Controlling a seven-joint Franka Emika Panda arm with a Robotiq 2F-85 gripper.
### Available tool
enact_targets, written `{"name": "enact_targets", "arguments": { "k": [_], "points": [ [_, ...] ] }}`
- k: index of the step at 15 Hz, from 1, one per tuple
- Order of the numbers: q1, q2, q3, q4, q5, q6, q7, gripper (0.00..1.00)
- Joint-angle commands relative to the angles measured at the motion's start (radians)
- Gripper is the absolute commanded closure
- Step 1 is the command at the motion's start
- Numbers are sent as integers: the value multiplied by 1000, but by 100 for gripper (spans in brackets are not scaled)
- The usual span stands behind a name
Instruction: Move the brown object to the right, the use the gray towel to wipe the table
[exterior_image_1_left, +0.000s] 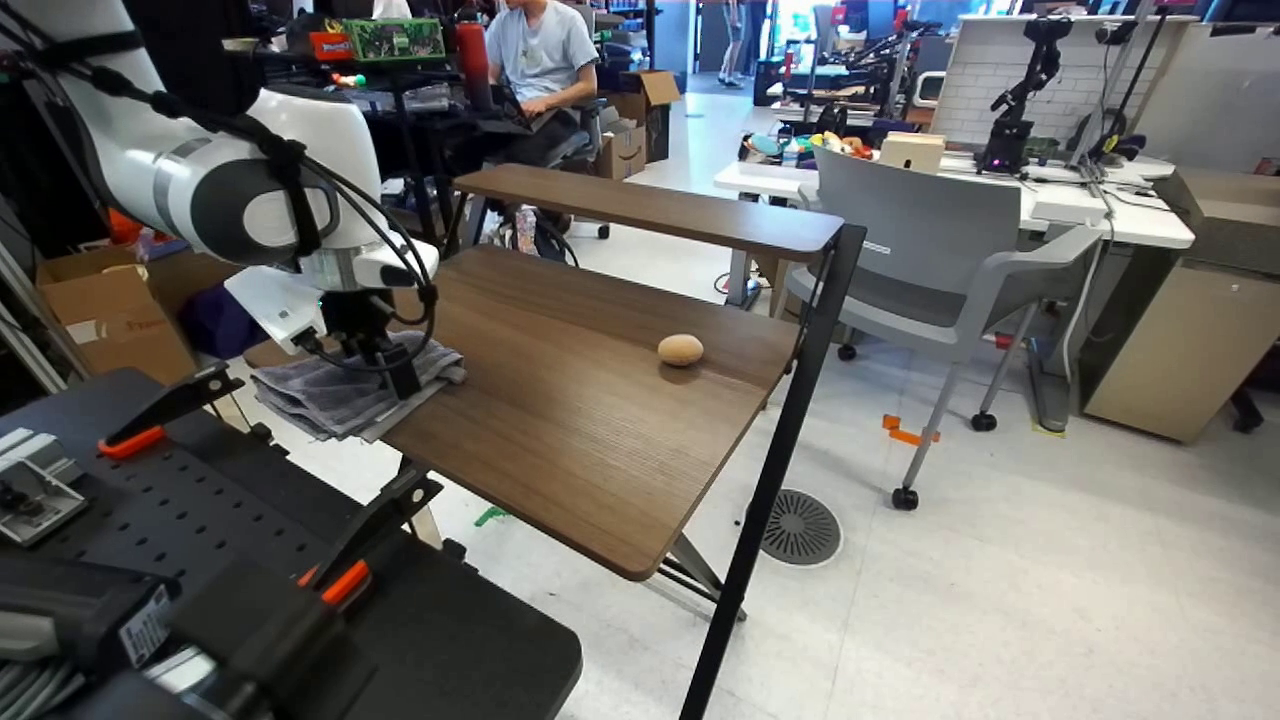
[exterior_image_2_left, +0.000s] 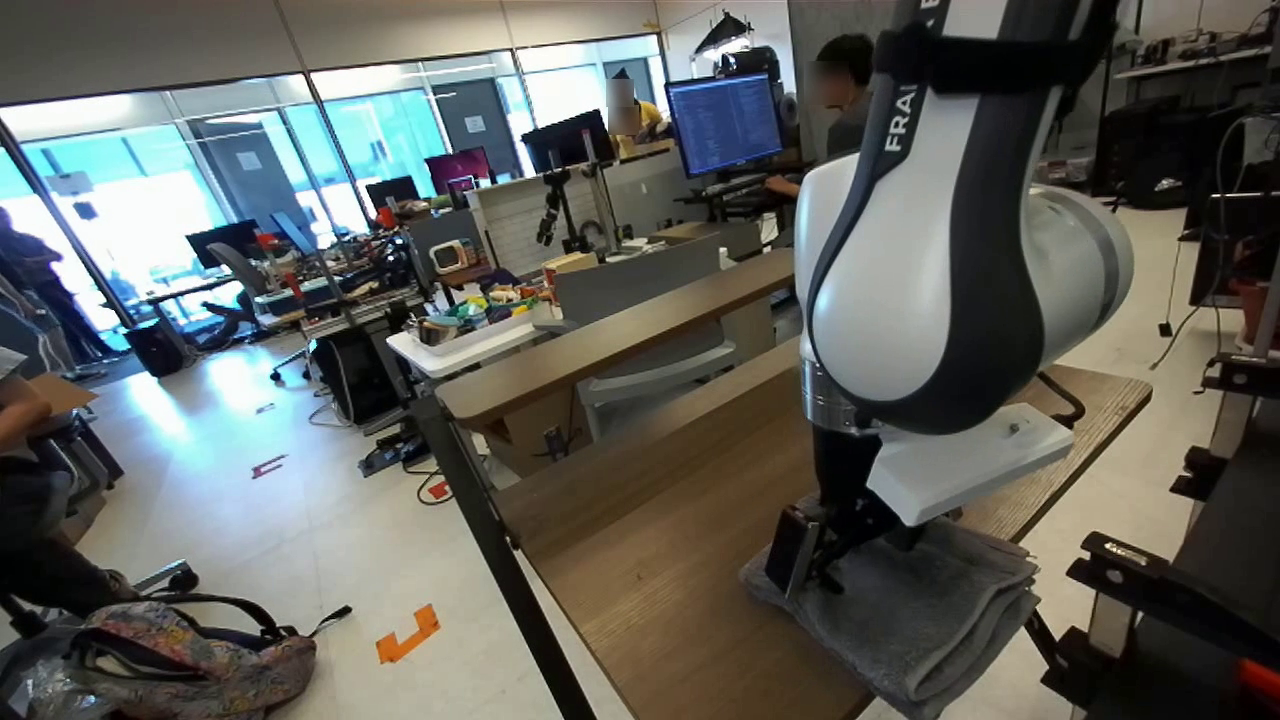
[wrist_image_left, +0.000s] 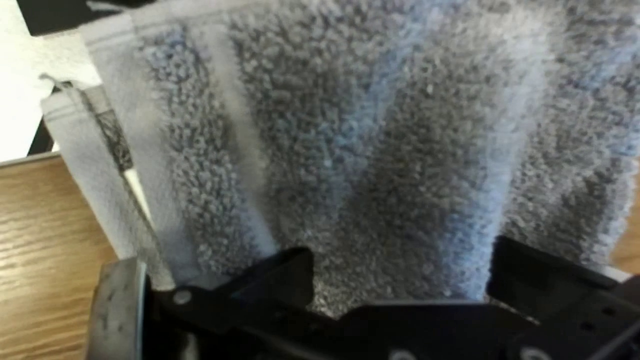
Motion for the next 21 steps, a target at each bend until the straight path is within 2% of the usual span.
{"name": "enact_targets", "arguments": {
  "k": [1, 4, 7, 10, 16, 18, 21],
  "points": [
    [97, 76, -131, 39, -70, -94, 34, 0],
    [119, 77, -214, 83, -86, -177, 107, 0],
    [98, 104, -284, 117, -87, -217, 160, 0],
    [47, 131, -330, 140, -72, -199, 190, 0],
    [-82, 174, -339, 204, -16, -156, 253, 0],
    [-107, 187, -339, 231, 6, -143, 285, 0],
    [-136, 185, -306, 257, 44, -148, 294, 0]
  ]
}}
